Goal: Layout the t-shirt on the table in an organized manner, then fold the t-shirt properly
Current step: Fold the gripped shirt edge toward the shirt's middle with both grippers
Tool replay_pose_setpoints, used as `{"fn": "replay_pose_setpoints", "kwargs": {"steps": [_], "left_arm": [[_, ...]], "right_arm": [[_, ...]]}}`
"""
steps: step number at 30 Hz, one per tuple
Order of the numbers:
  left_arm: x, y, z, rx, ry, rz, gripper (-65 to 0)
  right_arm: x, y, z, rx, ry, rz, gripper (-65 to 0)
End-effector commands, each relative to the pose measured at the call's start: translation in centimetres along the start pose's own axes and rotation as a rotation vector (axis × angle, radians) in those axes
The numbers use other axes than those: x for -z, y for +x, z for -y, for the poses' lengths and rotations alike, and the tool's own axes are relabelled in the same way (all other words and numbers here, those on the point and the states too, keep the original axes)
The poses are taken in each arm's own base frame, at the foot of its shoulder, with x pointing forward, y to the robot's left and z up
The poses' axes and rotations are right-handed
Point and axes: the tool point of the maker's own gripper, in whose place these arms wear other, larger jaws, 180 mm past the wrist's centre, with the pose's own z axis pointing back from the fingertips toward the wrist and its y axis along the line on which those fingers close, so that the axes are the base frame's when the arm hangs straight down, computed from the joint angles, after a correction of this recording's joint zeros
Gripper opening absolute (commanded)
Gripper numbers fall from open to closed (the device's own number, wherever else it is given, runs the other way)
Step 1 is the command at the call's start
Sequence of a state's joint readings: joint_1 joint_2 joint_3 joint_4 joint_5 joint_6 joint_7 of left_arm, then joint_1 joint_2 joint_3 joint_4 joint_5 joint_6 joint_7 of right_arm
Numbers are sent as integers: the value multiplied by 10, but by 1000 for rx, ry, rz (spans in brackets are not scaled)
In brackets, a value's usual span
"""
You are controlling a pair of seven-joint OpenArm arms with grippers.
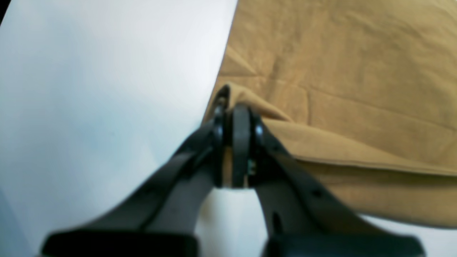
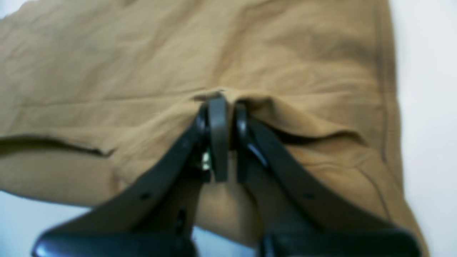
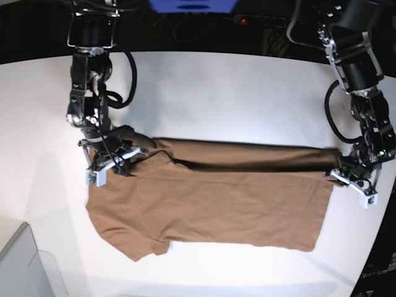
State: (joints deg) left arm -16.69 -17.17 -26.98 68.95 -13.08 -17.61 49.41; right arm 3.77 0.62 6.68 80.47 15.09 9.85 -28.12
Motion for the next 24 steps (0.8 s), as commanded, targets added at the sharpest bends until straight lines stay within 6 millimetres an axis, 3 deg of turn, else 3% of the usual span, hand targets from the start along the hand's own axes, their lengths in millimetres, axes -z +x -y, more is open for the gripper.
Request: {"fn": "replay_pose_setpoints", "kwargs": {"steps": [1, 7, 11, 14, 17, 24], "left_arm": [[-7, 25, -5, 14, 9, 65, -595], [-8, 26, -6, 17, 12, 69, -401], [-9, 28, -8, 7, 11, 75, -318], [-15, 36, -6, 22, 13, 103, -285], [-27, 29, -7, 57, 27, 118, -277], [-20, -10, -11, 48, 30, 62, -276]], "right_arm": [[-2, 21, -1, -11, 10, 62, -626], [-7, 24, -3, -17, 14, 78, -484], [-25, 46, -10, -38, 24, 155, -447], [-40, 54, -12, -56, 23, 190, -448], [-53, 44, -10, -64, 17, 185, -447], [-69, 11, 25, -22, -73, 125, -446]]}}
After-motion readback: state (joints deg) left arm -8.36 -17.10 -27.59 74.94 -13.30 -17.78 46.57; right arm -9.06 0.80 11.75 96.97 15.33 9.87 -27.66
